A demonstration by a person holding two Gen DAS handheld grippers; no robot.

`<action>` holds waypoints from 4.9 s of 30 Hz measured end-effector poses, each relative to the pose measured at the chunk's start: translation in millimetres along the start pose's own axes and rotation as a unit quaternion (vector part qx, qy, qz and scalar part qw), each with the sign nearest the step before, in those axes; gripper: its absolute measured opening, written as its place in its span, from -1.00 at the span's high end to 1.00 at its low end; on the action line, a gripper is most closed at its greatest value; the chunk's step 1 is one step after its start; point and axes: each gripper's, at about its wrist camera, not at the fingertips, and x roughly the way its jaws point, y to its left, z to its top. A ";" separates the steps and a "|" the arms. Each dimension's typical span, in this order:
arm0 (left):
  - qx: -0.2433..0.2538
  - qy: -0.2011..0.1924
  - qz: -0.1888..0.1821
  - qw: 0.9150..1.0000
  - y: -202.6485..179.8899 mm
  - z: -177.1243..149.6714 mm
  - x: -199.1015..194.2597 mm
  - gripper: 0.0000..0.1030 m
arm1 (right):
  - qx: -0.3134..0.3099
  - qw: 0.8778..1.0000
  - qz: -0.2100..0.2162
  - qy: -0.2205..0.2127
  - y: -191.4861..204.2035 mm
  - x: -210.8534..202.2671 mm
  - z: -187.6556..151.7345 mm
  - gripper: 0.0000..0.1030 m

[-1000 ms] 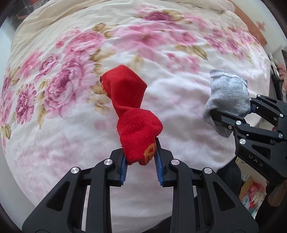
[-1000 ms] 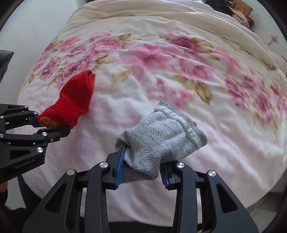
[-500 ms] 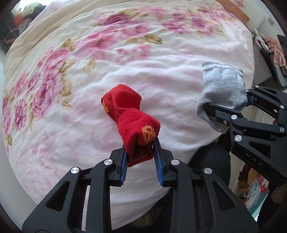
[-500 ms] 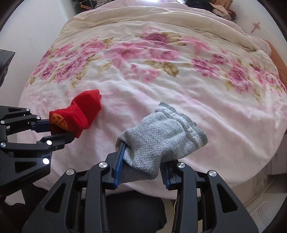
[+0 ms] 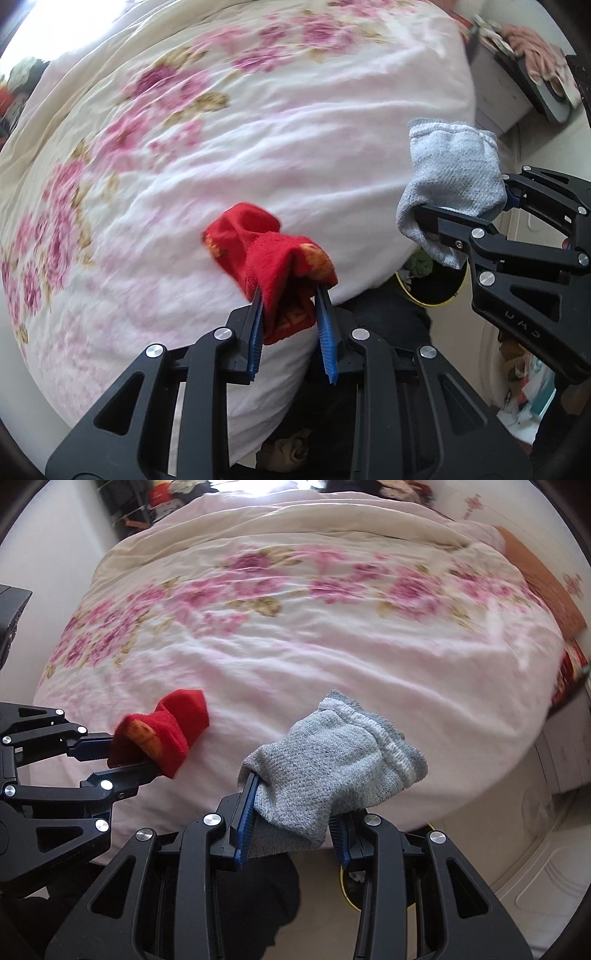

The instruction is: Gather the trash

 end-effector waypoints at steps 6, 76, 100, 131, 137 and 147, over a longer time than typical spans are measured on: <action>0.039 -0.003 -0.005 0.999 -36.5 8.5 0.5 0.53 | 0.041 0.999 -0.014 -0.004 -35.2 -10.9 -24.2 0.36; 0.187 0.025 -0.014 0.982 -163.2 32.2 56.0 0.48 | 0.209 0.976 -0.065 -0.010 -153.8 -35.6 -126.4 0.37; 0.268 0.029 -0.041 0.962 -231.2 47.3 76.9 -0.70 | 0.270 0.959 -0.085 0.025 -210.6 -19.7 -175.6 0.30; 0.292 0.028 -0.027 0.956 -239.2 22.2 72.4 -0.77 | 0.263 0.952 -0.131 0.083 -182.9 0.2 -212.3 -0.72; 0.299 0.035 -0.032 0.953 -242.4 17.1 72.3 -0.77 | 0.264 0.951 -0.136 0.082 -178.2 -5.1 -219.8 -0.73; 0.307 0.043 -0.044 0.950 -248.9 9.3 69.9 -0.77 | 0.273 0.949 -0.139 0.080 -175.8 -13.9 -232.5 -0.73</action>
